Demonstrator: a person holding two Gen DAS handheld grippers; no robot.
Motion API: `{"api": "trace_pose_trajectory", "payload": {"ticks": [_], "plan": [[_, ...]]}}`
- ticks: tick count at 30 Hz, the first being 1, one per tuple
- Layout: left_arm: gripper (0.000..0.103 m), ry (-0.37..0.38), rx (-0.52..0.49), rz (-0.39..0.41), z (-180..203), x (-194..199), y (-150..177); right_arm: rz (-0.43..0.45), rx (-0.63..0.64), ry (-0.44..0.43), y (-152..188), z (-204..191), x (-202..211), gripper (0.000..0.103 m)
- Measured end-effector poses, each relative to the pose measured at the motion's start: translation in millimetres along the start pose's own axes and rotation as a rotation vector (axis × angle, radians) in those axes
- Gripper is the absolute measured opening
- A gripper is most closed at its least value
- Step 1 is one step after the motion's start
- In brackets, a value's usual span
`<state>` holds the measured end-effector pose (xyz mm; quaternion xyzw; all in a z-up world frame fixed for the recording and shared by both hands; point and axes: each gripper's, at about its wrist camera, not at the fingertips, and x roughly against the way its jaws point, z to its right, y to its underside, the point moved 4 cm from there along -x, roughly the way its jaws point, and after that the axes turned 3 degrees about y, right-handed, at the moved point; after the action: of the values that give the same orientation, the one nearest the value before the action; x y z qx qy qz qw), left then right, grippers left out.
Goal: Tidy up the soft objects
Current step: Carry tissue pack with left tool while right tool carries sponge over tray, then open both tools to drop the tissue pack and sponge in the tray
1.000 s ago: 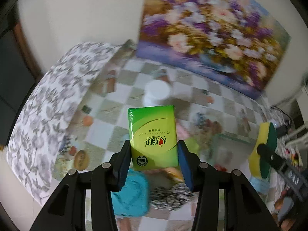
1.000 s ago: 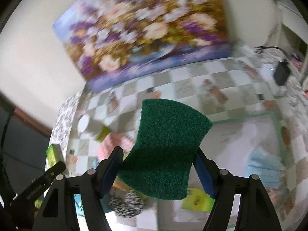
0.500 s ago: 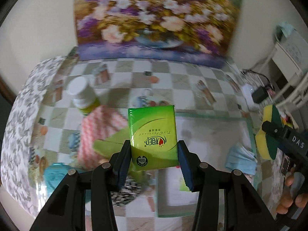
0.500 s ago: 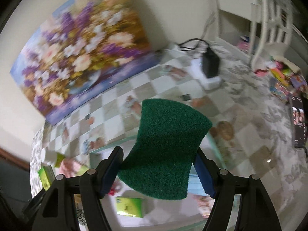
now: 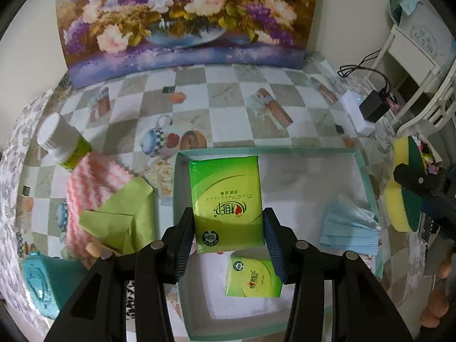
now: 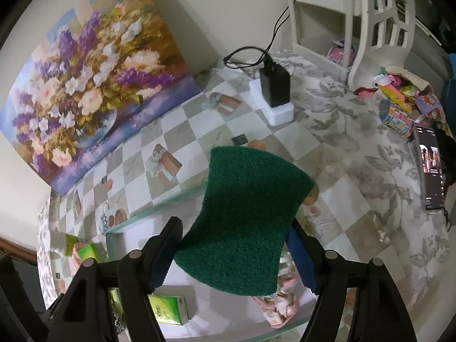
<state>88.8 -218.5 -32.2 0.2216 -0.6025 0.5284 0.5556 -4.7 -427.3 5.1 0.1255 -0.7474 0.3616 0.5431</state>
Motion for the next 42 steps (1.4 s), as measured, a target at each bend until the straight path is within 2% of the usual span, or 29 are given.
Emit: {"api": "trace_pose_trajectory", "payload": {"ticks": [18,21,25,27,29,32,34,42], "plan": [[0.049,-0.007,0.055,-0.022,-22.4,-19.2,0.7,-0.136,0.123,0.022,27.3,-42.2,-49.3,0.077],[0.058,-0.029,0.061,-0.042,-25.7,-19.6,1.6,-0.144,0.129,0.035,28.3,-43.3,-50.7,0.078],[0.062,-0.047,0.079,-0.055,-33.3,-17.9,2.4,-0.159,0.129,0.054,29.6,-42.9,-53.6,0.08],[0.072,-0.051,0.087,-0.054,-36.2,-15.9,1.9,-0.163,0.135,0.065,30.0,-42.7,-54.3,0.086],[0.074,-0.053,0.092,-0.054,-38.3,-14.0,1.3,-0.161,0.143,0.081,30.0,-42.8,-53.9,0.091],[0.083,-0.068,0.1,-0.052,-41.8,-11.4,0.5,-0.152,0.158,0.102,29.7,-43.2,-52.3,0.103],[0.088,-0.085,0.108,-0.055,-45.3,-9.9,0.2,-0.147,0.16,0.108,29.1,-43.2,-50.5,0.103],[0.089,-0.102,0.156,-0.064,-61.6,0.1,-1.6,-0.115,0.172,0.097,25.2,-53.2,-35.3,0.103]]}}
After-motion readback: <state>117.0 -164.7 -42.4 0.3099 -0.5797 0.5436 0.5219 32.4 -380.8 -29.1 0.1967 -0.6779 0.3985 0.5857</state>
